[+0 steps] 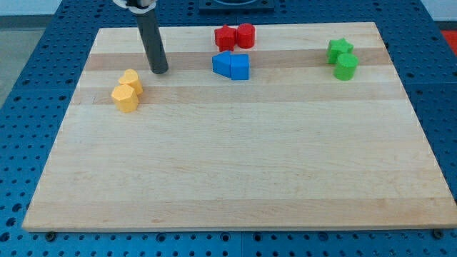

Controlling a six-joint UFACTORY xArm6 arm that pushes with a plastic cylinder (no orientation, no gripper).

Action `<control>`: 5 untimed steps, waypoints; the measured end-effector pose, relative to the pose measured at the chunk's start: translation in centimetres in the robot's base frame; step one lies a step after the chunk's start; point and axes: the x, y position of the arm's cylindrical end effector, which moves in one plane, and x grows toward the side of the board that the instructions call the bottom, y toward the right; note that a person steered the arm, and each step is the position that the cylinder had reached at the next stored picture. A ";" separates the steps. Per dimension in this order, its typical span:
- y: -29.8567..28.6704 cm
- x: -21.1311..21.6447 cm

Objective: Separate the blue blocks from each other

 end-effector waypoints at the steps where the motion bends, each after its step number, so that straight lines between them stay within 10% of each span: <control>1: 1.5 -1.2; 5: 9.4 -3.1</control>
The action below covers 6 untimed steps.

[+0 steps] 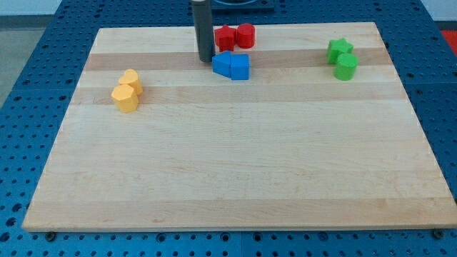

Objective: Separate the blue blocks from each other

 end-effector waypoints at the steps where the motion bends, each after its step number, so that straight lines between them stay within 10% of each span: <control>1: 2.8 -0.6; 6: 6.9 2.9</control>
